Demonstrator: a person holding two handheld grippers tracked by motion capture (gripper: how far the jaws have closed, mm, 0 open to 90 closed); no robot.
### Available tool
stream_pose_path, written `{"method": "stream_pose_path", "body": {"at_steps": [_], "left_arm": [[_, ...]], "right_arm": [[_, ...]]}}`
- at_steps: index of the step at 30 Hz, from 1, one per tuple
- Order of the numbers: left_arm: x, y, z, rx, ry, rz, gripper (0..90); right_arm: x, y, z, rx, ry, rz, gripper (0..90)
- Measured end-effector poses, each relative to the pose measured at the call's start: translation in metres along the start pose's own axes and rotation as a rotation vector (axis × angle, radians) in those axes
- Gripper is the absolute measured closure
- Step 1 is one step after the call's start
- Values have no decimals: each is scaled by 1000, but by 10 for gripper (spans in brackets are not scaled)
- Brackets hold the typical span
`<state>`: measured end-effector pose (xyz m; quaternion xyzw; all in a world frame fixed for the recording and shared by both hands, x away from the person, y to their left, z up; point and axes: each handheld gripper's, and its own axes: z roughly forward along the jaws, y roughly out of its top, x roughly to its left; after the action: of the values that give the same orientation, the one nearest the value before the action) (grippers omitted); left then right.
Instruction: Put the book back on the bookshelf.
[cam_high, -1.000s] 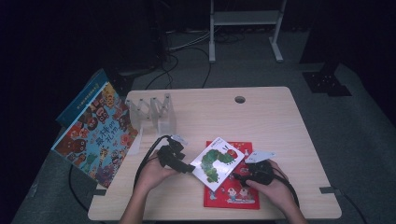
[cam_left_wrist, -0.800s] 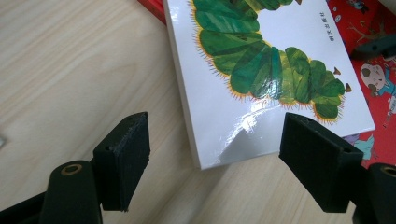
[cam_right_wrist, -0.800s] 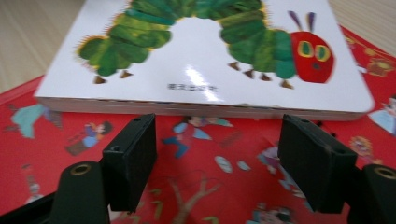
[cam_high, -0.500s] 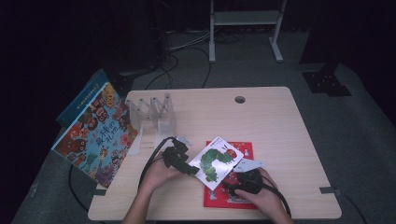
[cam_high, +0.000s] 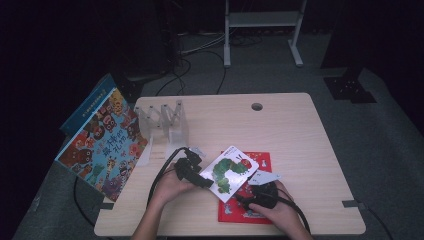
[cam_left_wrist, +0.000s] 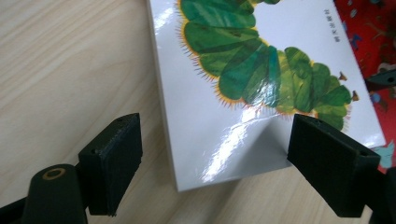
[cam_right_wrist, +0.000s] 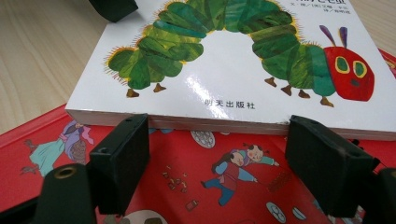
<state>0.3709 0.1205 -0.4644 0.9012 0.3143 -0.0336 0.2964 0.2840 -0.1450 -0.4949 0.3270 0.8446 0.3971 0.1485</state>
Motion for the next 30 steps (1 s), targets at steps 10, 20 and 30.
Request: {"method": "stream_pose_path", "body": {"at_steps": [10,20,30], "left_arm": [[2,-2,11,-30,-12,-32,25],[-5,0,18,-39,-32,-12,0],[-11,2,22,-45,-32,-9,0]], "right_arm": [[0,-3,-1,-10,-9,-1,205],[0,-3,-1,-7,-18,6,184],[0,-3,-1,-4,-29,10,164]]}}
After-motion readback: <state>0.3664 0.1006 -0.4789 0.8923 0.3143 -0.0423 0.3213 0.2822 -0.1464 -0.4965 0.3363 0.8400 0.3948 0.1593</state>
